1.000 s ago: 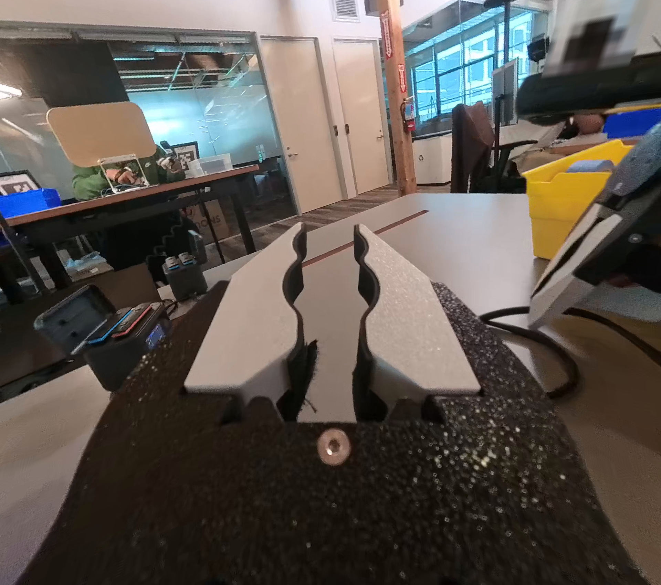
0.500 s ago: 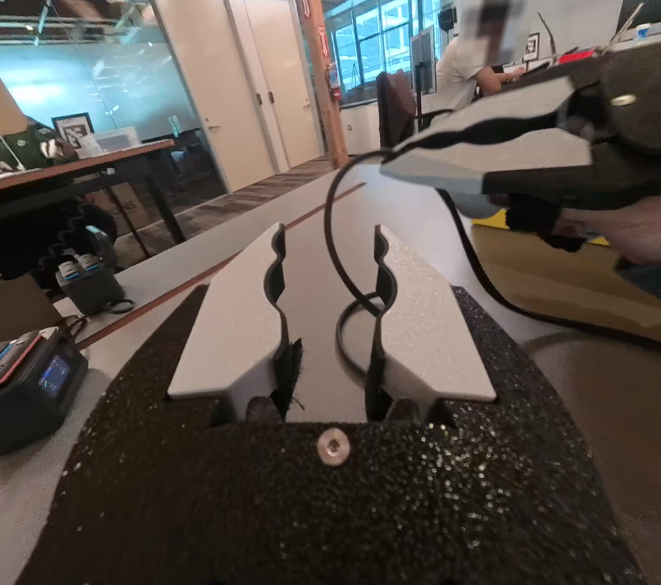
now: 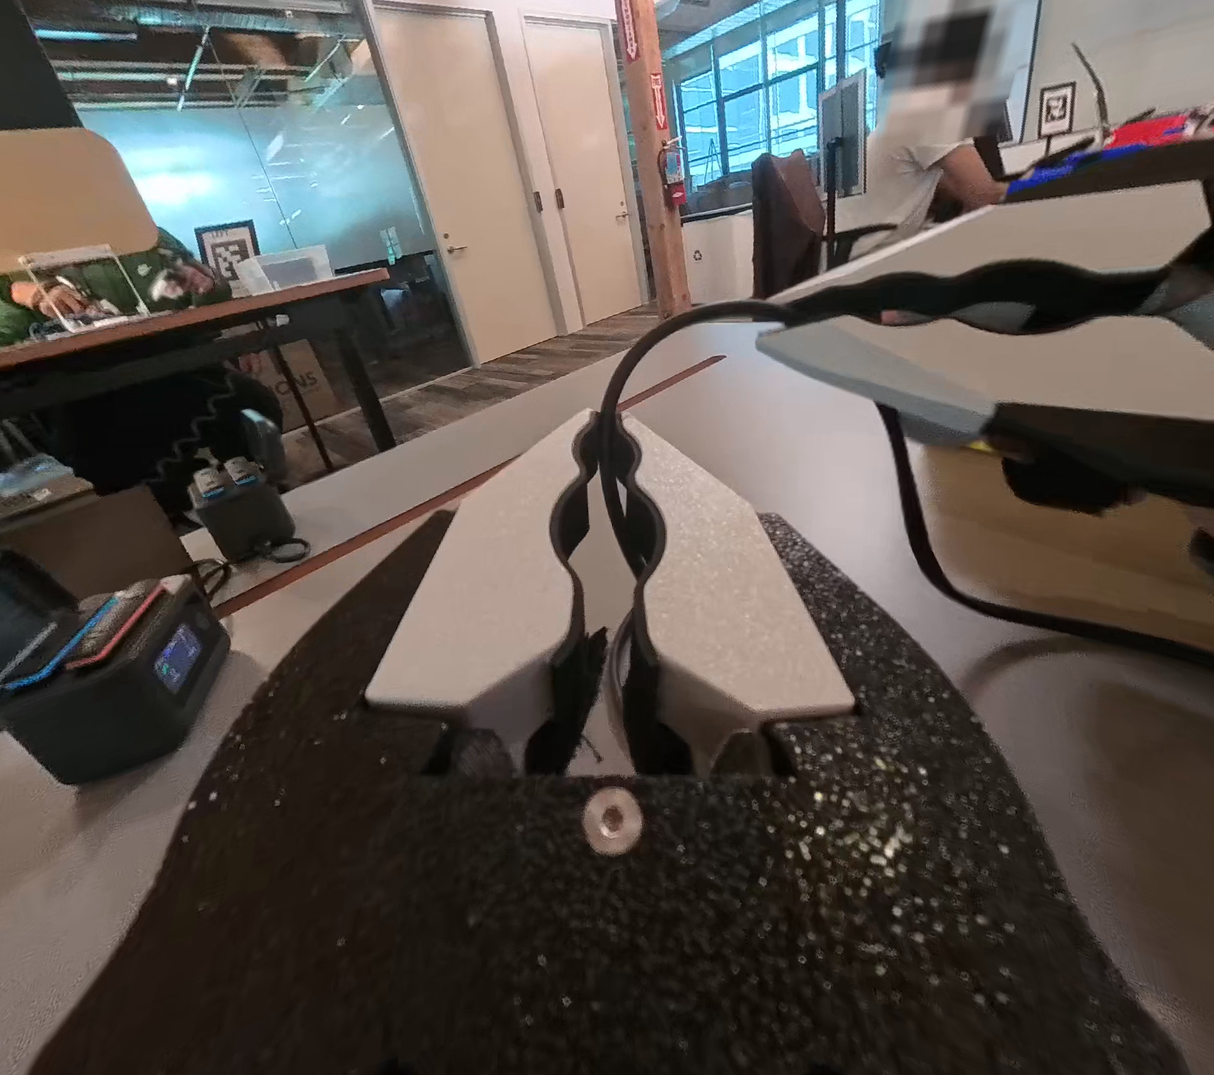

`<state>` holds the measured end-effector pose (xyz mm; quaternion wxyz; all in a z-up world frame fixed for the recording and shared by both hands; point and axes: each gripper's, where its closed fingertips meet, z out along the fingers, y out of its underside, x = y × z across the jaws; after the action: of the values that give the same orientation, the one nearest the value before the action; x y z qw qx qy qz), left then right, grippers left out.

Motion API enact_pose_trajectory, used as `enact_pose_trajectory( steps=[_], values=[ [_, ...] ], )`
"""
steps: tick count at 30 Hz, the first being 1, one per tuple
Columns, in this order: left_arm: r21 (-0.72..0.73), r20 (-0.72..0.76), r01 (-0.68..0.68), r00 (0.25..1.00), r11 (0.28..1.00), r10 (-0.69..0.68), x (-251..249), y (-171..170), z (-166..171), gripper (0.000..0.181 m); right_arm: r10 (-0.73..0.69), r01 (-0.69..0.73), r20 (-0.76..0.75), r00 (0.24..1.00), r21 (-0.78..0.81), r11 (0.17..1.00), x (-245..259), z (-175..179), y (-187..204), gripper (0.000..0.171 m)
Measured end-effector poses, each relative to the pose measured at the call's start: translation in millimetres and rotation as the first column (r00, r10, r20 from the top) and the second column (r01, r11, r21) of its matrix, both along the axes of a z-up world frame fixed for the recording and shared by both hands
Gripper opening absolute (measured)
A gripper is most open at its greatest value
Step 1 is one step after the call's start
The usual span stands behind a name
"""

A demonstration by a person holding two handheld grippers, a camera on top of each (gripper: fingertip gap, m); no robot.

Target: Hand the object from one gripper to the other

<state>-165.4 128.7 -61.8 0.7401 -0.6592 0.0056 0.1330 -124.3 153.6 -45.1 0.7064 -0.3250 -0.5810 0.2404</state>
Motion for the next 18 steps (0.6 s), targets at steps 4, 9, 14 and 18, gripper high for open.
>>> enact_pose_trajectory(
  steps=[4,9,14,18],
  values=[
    [0.111,0.187,0.138,0.970,0.984,-0.157,-3,-5,9,0.000,0.215,-0.204,0.017,0.976,-0.257,0.945,2,-1,-14,0.034],
    [0.300,0.355,0.329,0.833,0.895,-0.425,-4,-17,23,0.000,0.626,-0.415,0.032,0.780,-0.722,0.554,20,-15,-45,0.045],
    [0.383,0.378,0.463,0.711,0.799,-0.593,7,-24,30,0.000,0.816,-0.346,0.030,0.577,-0.896,0.278,33,-37,-79,0.065],
    [0.406,0.381,0.569,0.607,0.715,-0.698,23,-27,33,0.000,0.780,-0.297,0.165,0.604,-0.862,0.412,18,-59,-87,0.107]
  ],
)
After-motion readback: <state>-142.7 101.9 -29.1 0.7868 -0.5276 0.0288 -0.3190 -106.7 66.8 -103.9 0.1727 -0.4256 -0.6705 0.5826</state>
